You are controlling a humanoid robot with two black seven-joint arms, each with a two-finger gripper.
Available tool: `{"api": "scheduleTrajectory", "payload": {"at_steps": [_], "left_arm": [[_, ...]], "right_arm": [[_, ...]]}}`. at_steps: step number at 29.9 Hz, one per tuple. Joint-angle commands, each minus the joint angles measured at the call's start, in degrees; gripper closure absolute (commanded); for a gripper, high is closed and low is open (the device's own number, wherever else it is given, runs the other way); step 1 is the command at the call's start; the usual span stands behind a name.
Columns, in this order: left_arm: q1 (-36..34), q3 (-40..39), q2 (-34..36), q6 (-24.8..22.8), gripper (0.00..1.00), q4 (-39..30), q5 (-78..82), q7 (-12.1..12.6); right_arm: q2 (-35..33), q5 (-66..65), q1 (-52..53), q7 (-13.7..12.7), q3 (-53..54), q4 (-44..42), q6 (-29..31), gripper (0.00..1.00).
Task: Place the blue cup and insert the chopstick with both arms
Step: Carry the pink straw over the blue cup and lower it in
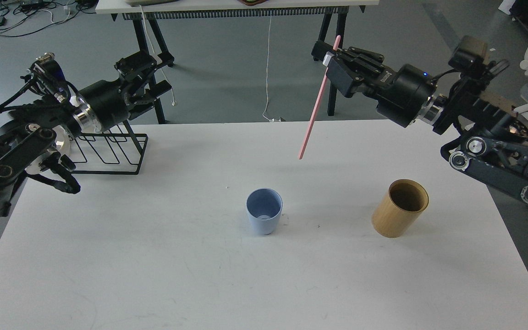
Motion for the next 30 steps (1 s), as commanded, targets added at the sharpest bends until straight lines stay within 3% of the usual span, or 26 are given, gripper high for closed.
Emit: {"api": "scheduleTrajectory", "payload": {"at_steps": [1, 12, 24, 30], "left_arm": [[-0.12, -0.09, 0.53, 0.00, 0.11, 0.26, -0.16, 0.00], [0.31, -0.09, 1.32, 0.00, 0.11, 0.35, -0.34, 0.00], [0.49, -0.01, 1.23, 0.00, 0.11, 0.52, -0.34, 0.00], [0.49, -0.01, 1.14, 0.00, 0.10, 0.70, -0.34, 0.00]], "right_arm": [[5.28, -0.08, 3.91, 0.00, -7.37, -2.44, -0.17, 1.00], [17.16, -1.23, 4.44, 0.00, -12.39, -10.61, -0.70, 1.00], [22.79, -1.23, 4.00, 0.00, -14.68, -16.51, -2.28, 0.99], [23.49, -1.23, 3.92, 0.00, -14.77, -16.68, -2.28, 0.92]]}}
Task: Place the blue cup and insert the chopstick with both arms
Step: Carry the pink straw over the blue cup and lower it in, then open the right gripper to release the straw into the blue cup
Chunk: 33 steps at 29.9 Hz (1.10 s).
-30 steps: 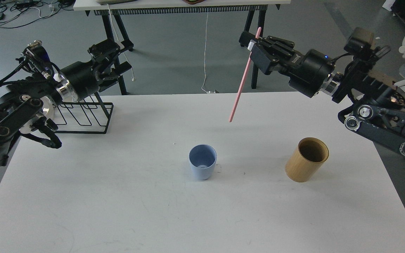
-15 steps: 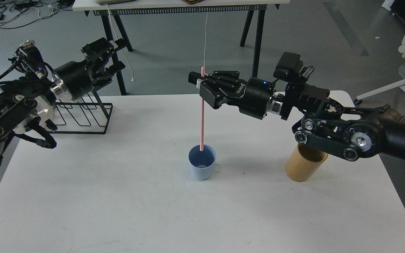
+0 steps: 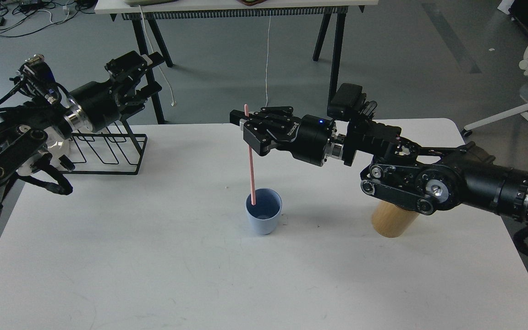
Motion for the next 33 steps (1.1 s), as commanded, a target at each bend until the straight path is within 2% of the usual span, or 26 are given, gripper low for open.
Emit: {"api": "scheduleTrajectory", "payload": {"at_steps": [1, 13, 23, 33], "left_arm": [[0.01, -0.06, -0.01, 0.00, 0.10, 0.11, 0.01, 0.00], [0.01, 0.02, -0.10, 0.00, 0.09, 0.20, 0.01, 0.00], [0.01, 0.02, -0.10, 0.00, 0.09, 0.20, 0.01, 0.00], [0.01, 0.02, -0.28, 0.00, 0.09, 0.20, 0.01, 0.00]], "right_arm": [[0.13, 0.04, -0.11, 0.00, -0.01, -0.06, 0.00, 0.91], [-0.57, -0.05, -0.11, 0.00, -0.10, 0.20, -0.44, 0.84], [-0.75, -0.14, -0.02, 0.00, -1.59, 0.29, -1.67, 0.72], [-0.84, -0.14, 0.07, 0.00, -2.21, 0.46, -2.11, 0.68]]}}
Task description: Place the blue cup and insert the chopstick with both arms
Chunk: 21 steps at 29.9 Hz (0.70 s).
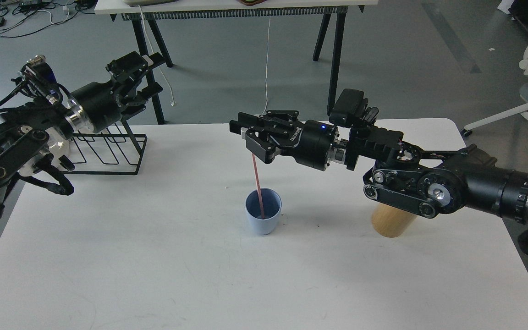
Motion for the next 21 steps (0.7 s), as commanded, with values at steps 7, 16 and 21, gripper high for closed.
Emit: {"api": "scheduleTrajectory", "payload": {"at_steps": [7, 16, 21], "left_arm": [[0.00, 0.00, -0.09, 0.00, 0.09, -0.09, 0.00, 0.00], [-0.09, -0.44, -0.35, 0.00, 0.09, -0.09, -0.17, 0.00], [-0.09, -0.44, -0.62, 0.00, 0.09, -0.09, -0.26, 0.00]], "right_arm": [[-1.58, 0.35, 1.75, 0.00, 0.50, 0.61, -0.80, 0.35], [-7.56, 12.80, 1.67, 0.00, 10.51, 3.33, -0.09, 0.01], [-9.50, 31.17, -2.36, 0.00, 19.73, 3.59, -0.01, 0.01]]}}
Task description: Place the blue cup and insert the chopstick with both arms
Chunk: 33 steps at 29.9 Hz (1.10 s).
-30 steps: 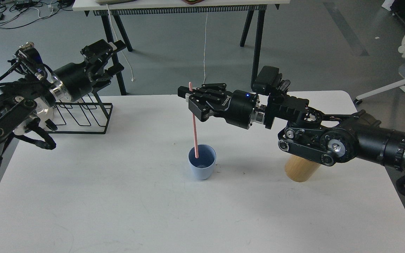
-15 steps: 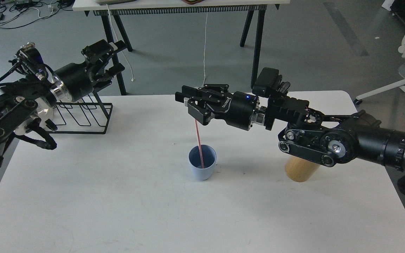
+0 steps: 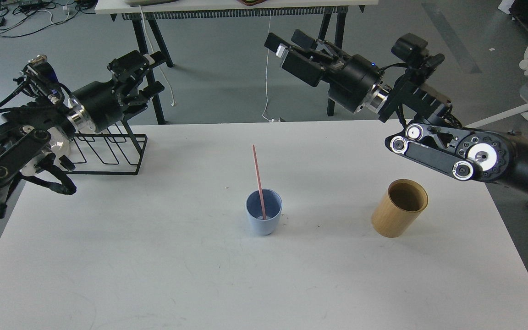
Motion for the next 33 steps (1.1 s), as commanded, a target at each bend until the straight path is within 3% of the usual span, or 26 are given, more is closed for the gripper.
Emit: {"api": "scheduleTrajectory", "payload": {"at_steps": [1, 6, 11, 15, 18, 33], "left_arm": [[-0.08, -0.15, -0.10, 0.00, 0.09, -0.03, -0.08, 0.00], [-0.17, -0.41, -0.19, 0.00, 0.09, -0.03, -1.30, 0.00], [-0.08, -0.06, 0.07, 0.00, 0.09, -0.03, -9.12, 0.00], [-0.08, 0.12, 0.16, 0.00, 0.09, 0.06, -11.07, 0.00], [-0.08, 0.12, 0.16, 0.00, 0.09, 0.84, -12.11, 0.00], [3.70, -0.23, 0.69, 0.00, 0.07, 1.55, -16.87, 0.00]], "right_arm": [[-0.76, 12.36, -3.61, 0.00, 8.09, 0.10, 0.19, 0.01], [-0.85, 25.45, -10.64, 0.00, 19.25, 1.68, 6.15, 0.01], [-0.94, 39.35, -19.43, 0.00, 28.84, 1.77, 24.07, 0.01], [-1.03, 46.37, -23.48, -2.24, 33.50, 0.63, 37.86, 0.01], [-1.55, 50.69, -24.63, -2.86, 34.21, -0.60, 43.94, 0.01], [-2.26, 51.14, -25.77, -2.33, 38.52, -3.24, 44.75, 0.01]]}}
